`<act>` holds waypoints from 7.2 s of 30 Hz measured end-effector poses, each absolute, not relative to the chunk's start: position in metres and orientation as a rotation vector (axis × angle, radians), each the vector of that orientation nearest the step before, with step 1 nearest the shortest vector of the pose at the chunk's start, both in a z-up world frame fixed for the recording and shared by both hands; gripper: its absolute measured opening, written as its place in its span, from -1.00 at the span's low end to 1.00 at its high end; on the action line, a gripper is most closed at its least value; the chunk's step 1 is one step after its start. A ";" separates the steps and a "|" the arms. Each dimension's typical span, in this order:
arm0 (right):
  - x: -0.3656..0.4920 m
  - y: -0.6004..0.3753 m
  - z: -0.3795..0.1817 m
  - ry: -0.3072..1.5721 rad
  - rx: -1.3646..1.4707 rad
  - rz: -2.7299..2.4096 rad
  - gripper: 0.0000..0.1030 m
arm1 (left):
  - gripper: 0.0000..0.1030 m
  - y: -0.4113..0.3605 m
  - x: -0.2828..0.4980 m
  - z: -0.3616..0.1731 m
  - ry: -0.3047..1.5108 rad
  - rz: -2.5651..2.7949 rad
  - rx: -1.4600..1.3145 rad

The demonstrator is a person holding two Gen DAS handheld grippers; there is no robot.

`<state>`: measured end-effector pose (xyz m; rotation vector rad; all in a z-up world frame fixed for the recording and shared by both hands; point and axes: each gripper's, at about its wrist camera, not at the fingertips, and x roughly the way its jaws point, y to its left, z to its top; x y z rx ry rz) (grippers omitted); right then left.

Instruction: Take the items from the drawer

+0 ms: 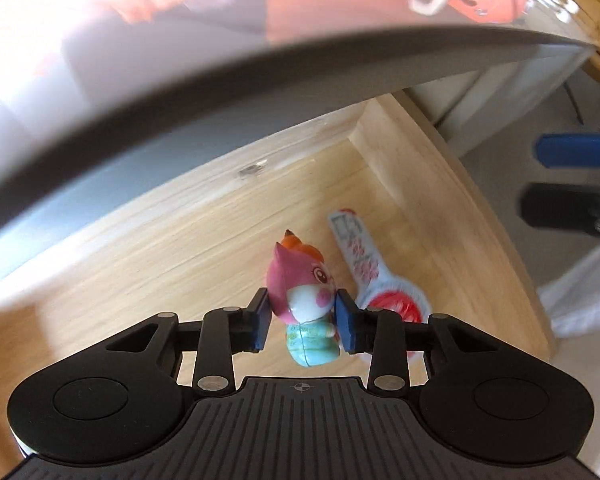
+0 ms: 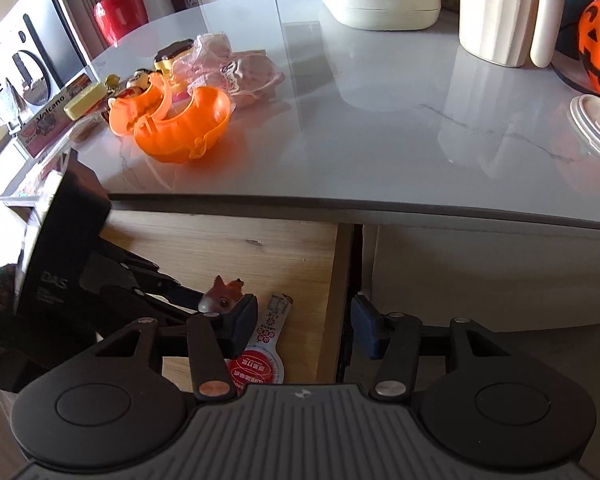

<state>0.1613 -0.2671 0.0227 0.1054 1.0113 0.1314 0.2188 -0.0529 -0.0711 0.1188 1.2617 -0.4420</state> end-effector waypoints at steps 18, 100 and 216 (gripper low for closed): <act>0.176 -0.196 -0.006 1.233 -0.216 0.396 0.17 | -0.28 0.076 0.148 -0.008 1.167 -0.433 -0.150; 0.258 -0.179 0.107 0.743 -0.198 0.285 0.26 | -0.16 0.100 0.239 0.076 0.747 -0.112 -0.087; 0.000 -0.141 0.022 0.723 0.122 0.076 0.40 | -0.10 0.009 -0.033 0.023 0.706 0.031 -0.103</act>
